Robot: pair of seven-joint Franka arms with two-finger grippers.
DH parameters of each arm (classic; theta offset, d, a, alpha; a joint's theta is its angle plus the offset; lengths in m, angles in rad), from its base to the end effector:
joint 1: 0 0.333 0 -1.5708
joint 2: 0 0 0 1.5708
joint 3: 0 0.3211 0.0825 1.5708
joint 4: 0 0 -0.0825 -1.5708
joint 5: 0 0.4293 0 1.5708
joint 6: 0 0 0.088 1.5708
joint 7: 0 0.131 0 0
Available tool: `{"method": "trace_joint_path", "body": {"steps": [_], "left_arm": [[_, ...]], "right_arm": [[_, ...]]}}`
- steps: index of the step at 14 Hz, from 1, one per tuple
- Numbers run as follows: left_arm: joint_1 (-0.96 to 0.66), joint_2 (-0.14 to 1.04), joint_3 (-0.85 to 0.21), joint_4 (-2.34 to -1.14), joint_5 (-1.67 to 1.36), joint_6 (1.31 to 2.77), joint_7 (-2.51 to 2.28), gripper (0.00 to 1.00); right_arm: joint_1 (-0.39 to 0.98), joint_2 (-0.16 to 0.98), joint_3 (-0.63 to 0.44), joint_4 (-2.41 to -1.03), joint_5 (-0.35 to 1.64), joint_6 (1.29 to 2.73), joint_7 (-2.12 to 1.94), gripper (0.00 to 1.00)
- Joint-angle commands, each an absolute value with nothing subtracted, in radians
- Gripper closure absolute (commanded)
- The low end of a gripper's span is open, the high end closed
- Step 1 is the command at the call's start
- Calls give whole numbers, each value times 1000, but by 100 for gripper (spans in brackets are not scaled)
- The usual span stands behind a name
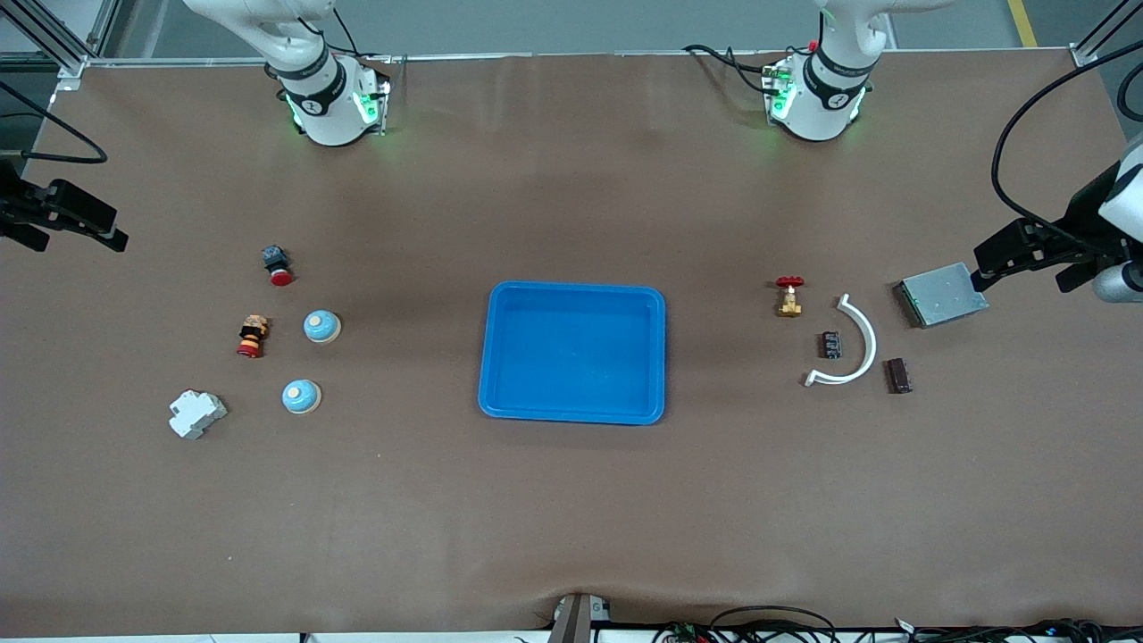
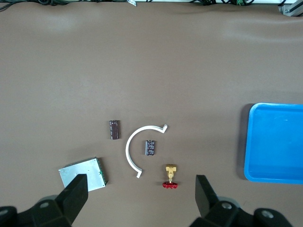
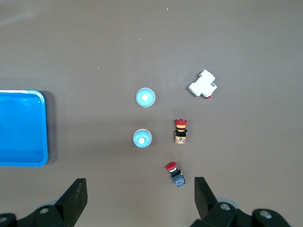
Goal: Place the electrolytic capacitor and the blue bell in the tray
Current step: 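Move both grippers out from rest toward the table objects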
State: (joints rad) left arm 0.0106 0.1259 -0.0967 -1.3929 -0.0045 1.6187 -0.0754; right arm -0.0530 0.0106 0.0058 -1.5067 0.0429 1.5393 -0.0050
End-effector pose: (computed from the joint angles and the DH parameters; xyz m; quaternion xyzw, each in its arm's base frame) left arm 0.6450 -0.0522 0.6247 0.9987 -0.0047 0.0494 0.0123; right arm 0.6006 -0.0226 0.6296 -0.9995 0.0202 -0.0116 0.0212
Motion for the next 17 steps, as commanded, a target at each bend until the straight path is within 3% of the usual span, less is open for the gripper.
{"method": "trace_joint_path", "body": {"steps": [1, 8, 17], "left_arm": [[14, 120, -100, -1399, 0, 1632, -72, 0], [17, 144, -92, -1404, 6, 1631, -75, 0], [57, 294, -87, -1404, 60, 1687, -58, 0]], "right_arm": [[-71, -14, 15, -1529, 60, 1537, 3, 0], [-71, -14, 17, -1532, 60, 1537, 3, 0], [-64, -14, 20, -1549, 61, 1531, -32, 0]]}}
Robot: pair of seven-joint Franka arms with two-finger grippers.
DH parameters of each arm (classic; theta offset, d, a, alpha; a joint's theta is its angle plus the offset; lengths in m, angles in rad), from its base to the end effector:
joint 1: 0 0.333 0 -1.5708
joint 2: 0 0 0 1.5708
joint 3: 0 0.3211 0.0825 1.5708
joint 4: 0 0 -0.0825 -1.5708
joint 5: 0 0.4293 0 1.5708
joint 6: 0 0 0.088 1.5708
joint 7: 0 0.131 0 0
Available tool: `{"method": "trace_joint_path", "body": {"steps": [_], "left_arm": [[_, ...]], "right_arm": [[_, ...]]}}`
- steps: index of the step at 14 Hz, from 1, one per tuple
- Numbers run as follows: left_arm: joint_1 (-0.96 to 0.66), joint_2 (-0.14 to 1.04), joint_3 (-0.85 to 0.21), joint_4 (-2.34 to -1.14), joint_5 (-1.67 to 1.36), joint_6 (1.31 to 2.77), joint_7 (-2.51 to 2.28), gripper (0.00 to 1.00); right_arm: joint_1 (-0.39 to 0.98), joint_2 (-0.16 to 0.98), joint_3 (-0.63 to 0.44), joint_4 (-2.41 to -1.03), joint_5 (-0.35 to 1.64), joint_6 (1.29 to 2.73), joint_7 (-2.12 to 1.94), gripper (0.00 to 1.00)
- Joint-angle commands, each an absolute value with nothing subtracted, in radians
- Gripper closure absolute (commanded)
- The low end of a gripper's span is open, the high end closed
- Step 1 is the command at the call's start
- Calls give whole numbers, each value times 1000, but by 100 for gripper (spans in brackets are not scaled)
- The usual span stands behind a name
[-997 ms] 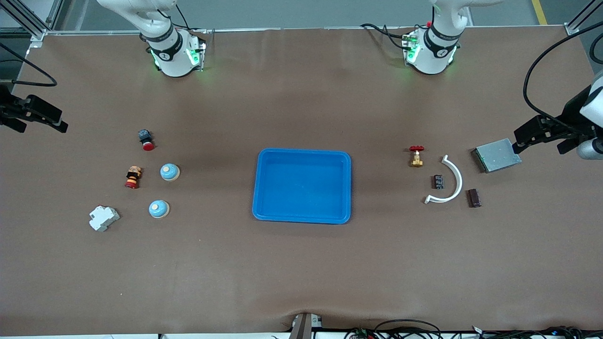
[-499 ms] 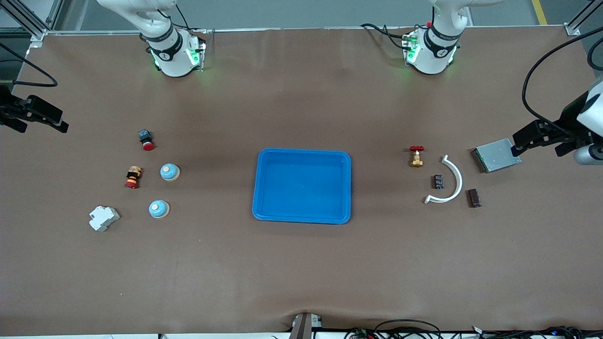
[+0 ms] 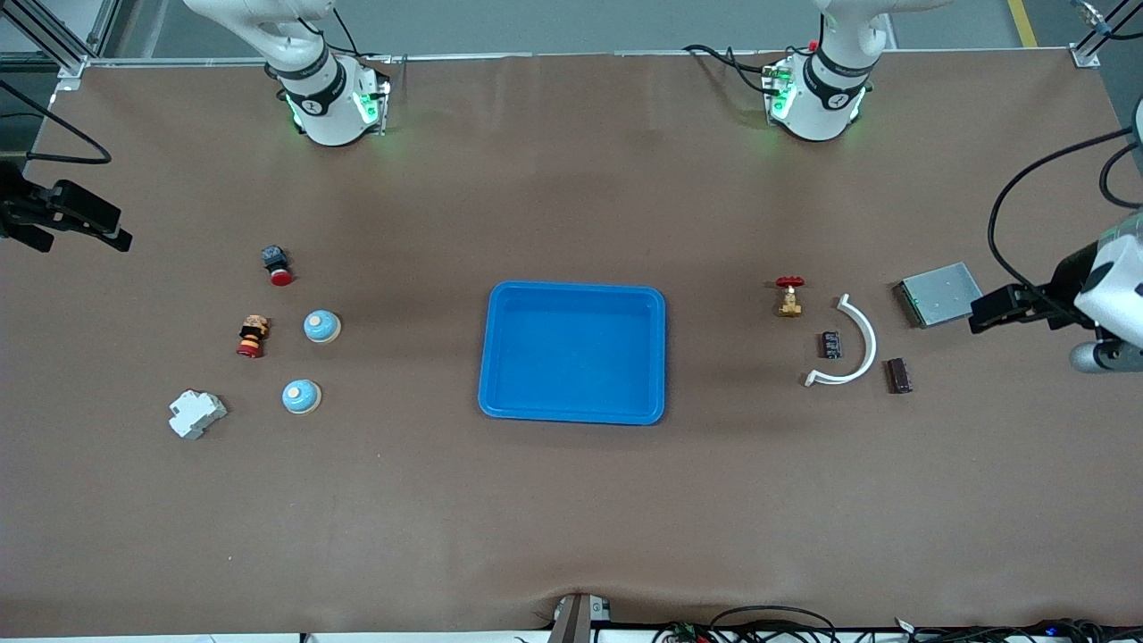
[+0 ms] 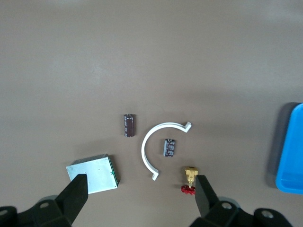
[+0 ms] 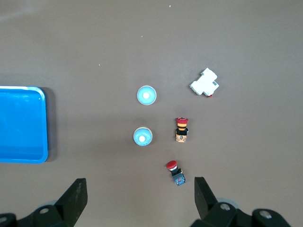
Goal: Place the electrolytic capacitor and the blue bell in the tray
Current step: 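Move both grippers out from rest toward the table objects, then lower the right gripper onto a blue bell while the left gripper reaches capacitor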
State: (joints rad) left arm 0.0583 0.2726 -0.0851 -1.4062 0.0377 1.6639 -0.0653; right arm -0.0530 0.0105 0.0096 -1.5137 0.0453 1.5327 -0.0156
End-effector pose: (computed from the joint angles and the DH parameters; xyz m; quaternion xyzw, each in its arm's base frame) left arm 0.6875 -0.0073 0.5241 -0.9998 -0.0188 0.0066 0.0076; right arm 0.5997 -0.0200 0.6255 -0.9996 0.0129 -0.0049 0.0225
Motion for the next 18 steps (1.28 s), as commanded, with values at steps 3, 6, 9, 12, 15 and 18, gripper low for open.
{"method": "trace_joint_path", "body": {"steps": [3, 6, 9, 12, 15, 18], "left_arm": [[57, 348, -87, -1404, 58, 1727, -61, 0], [69, 406, -89, -1401, 46, 1775, -66, 0], [61, 445, -89, -1401, 52, 1795, -71, 0], [57, 483, -89, -1401, 54, 1815, -80, 0], [55, 509, -89, -1401, 57, 1821, -80, 0], [54, 544, -87, -1405, 60, 1835, -77, 0]], "right_arm": [[-63, -15, 21, -1603, 61, 1551, -32, 0], [-63, -17, 23, -1690, 63, 1615, -32, 0], [-60, -35, 25, -1802, 63, 1719, -32, 0], [-48, -67, 25, -1971, 63, 1892, -31, 0], [-46, -69, 26, -2103, 63, 2026, -28, 0], [-26, -71, 25, -2248, 63, 2204, -22, 0]]}}
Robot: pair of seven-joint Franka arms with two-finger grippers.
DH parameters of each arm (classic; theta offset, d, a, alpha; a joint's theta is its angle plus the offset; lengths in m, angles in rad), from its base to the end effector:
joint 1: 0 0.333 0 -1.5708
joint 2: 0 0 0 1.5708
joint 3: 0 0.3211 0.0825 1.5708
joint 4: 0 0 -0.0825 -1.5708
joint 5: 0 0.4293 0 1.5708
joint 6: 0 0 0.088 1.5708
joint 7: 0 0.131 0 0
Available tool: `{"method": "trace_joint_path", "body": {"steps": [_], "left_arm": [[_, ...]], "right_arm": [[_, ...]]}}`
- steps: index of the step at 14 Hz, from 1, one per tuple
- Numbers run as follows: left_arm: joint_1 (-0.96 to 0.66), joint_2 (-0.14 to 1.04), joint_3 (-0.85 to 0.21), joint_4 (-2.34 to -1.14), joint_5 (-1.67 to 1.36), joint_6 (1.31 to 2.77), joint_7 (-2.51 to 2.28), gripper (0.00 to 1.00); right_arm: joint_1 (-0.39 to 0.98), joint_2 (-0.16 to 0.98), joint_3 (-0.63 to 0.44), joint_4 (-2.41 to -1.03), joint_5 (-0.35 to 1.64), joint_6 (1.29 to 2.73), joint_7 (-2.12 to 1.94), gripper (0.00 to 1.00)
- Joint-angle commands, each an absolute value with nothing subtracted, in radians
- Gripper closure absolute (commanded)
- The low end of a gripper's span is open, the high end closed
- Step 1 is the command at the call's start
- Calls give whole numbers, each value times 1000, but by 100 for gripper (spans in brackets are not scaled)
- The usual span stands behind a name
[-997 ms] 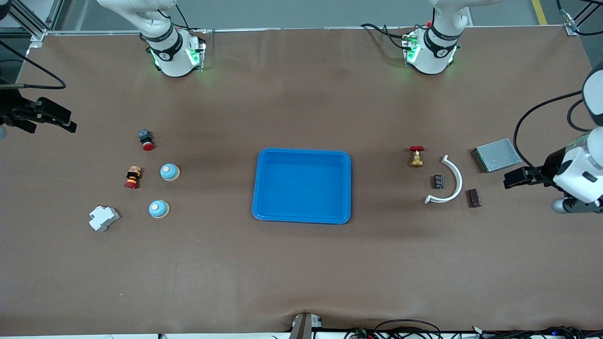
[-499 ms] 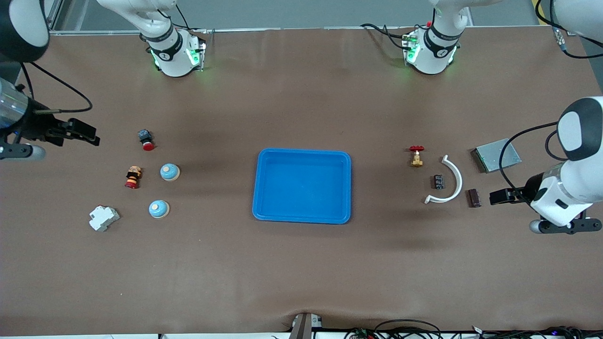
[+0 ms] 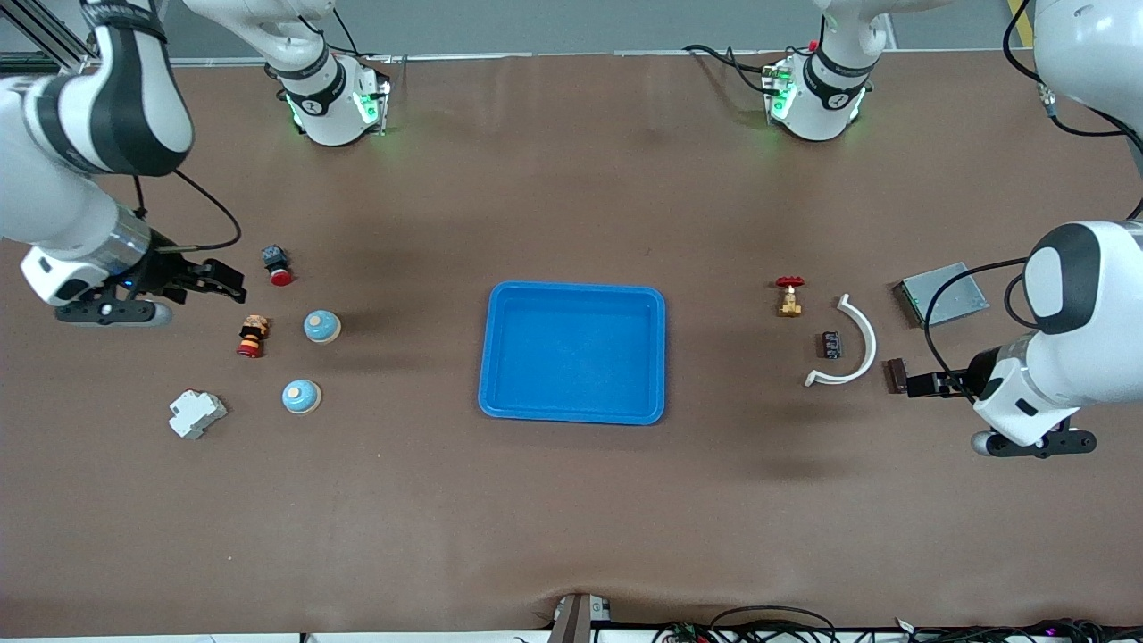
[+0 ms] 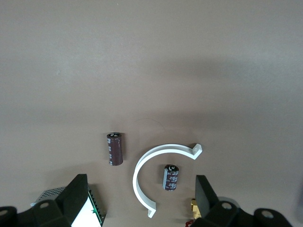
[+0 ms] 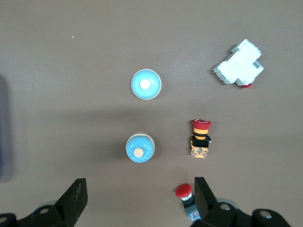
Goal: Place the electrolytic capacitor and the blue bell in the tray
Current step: 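Lower the right gripper onto a blue bell while the left gripper reaches capacitor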
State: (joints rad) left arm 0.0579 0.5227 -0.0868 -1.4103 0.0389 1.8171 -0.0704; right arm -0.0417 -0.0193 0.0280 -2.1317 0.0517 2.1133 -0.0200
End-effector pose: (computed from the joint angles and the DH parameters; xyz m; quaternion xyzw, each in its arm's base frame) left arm 0.7347 -0.0077 0.3558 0.9982 0.0194 -0.0570 0.0005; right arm 0.5748 -0.0044 0.3742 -0.9997 0.0102 -0.0008 0.0219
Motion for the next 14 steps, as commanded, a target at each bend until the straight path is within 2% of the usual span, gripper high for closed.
{"method": "trace_joint_path", "body": {"steps": [1, 4, 10, 14], "left_arm": [[55, 561, -87, -1407, 61, 1845, -77, 0], [71, 591, -87, -1425, 87, 1873, -58, 0], [103, 517, -87, -1666, 97, 2087, -58, 0], [135, 482, -86, -1769, 97, 2131, -60, 0]], "right_arm": [[-18, -68, 25, -2284, 63, 2248, -20, 0], [-12, -45, 25, -2338, 63, 2334, -20, 0], [3, 78, 25, -2430, 63, 2563, -18, 0], [23, 170, 25, -2430, 63, 2652, -18, 0]]}}
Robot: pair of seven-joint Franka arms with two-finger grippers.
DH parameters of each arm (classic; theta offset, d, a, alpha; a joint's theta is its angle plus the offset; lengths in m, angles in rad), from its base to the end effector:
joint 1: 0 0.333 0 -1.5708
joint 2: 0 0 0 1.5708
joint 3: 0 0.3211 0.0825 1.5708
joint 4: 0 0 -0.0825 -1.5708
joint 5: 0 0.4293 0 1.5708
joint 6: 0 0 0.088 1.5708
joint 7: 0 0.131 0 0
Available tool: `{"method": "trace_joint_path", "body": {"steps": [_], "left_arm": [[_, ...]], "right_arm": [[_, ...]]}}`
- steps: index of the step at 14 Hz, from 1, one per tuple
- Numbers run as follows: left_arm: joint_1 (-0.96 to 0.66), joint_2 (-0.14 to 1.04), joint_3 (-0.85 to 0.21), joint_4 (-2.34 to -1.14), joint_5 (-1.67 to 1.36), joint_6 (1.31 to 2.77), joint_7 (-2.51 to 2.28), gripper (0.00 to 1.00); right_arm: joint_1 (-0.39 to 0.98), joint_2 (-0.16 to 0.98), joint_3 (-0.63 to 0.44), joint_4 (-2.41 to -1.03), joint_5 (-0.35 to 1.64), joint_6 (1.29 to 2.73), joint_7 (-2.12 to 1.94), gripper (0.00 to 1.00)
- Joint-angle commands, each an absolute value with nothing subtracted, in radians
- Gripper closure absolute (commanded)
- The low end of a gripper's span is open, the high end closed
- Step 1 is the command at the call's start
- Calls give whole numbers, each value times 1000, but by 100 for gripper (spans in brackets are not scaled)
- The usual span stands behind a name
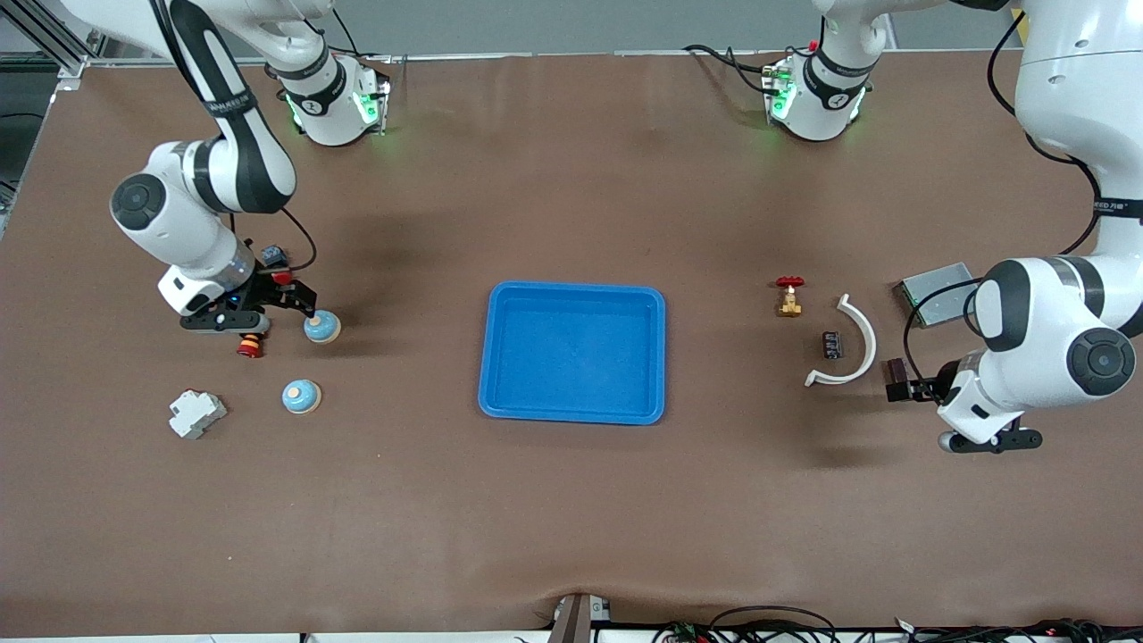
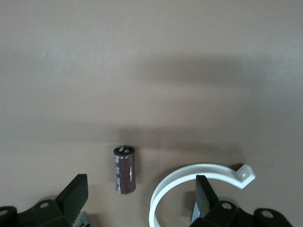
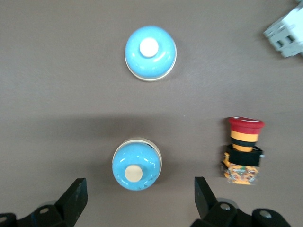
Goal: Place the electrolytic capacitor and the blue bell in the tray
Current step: 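Lower the right gripper onto a blue bell while the left gripper reaches capacitor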
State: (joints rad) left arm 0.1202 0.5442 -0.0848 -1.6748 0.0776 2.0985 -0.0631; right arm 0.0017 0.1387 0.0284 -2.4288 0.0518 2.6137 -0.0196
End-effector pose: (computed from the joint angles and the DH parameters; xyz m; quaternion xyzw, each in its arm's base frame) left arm 0.6999 0.0343 0.2321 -0.9977 -0.0325 0.0588 0.0109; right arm 0.5222 0.0156 0.1972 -0.9996 -0.0026 -0.0230 0.0156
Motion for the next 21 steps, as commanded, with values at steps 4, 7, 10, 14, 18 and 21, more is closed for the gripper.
{"method": "trace_joint_path", "body": {"steps": [4, 7, 10, 14, 18, 21], "left_arm": [[150, 488, -87, -1802, 97, 2131, -66, 0], [150, 524, -87, -1795, 95, 2146, -74, 0], [150, 557, -87, -1793, 95, 2200, -77, 0], [150, 591, -87, -1783, 95, 2241, -77, 0], [150, 637, -86, -1756, 95, 2247, -77, 0], [166, 647, -87, -1746, 95, 2253, -77, 0]], "right_arm": [[28, 228, 25, -2428, 63, 2712, -18, 0], [29, 282, 25, -2428, 63, 2772, -17, 0], [29, 322, 25, -2427, 63, 2799, -17, 0], [31, 331, 26, -2428, 63, 2800, -15, 0], [31, 334, 25, -2427, 63, 2796, -18, 32], [40, 334, 26, -2425, 63, 2793, 3, 100]]}}
